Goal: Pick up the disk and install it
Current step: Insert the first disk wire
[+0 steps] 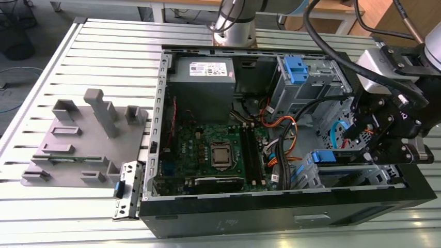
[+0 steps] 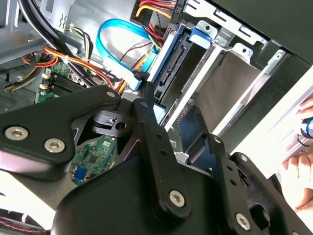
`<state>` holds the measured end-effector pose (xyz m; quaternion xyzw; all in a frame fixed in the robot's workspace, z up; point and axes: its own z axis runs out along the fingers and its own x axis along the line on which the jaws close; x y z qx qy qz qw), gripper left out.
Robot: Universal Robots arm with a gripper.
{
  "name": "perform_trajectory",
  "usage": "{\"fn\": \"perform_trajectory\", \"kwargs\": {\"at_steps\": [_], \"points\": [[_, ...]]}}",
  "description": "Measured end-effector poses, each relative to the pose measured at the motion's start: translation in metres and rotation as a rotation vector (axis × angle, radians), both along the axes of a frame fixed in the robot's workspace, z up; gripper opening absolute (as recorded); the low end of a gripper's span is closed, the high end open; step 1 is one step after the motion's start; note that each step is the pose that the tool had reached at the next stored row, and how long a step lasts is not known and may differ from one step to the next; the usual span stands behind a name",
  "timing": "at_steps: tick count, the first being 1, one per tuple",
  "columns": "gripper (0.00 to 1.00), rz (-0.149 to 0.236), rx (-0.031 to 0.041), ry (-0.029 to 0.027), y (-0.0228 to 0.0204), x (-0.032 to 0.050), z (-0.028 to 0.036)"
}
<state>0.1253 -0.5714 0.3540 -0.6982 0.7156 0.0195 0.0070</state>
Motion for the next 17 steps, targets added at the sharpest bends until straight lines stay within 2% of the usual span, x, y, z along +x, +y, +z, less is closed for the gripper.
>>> {"fn": "perform_trajectory", "kwargs": {"at_steps": [10, 12, 14, 17], "points": [[0.48, 0.0, -0.0001, 0.0, 0.0003, 0.0, 0.0141], [0.48, 0.0, 0.0003, 0.0, 0.0007, 0.0, 0.015], [0.48, 0.0, 0.0, -0.0002, 0.0026, 0.0, 0.0152], [0.48, 0.0, 0.0001, -0.0007, 0.0077, 0.0, 0.0151]]}}
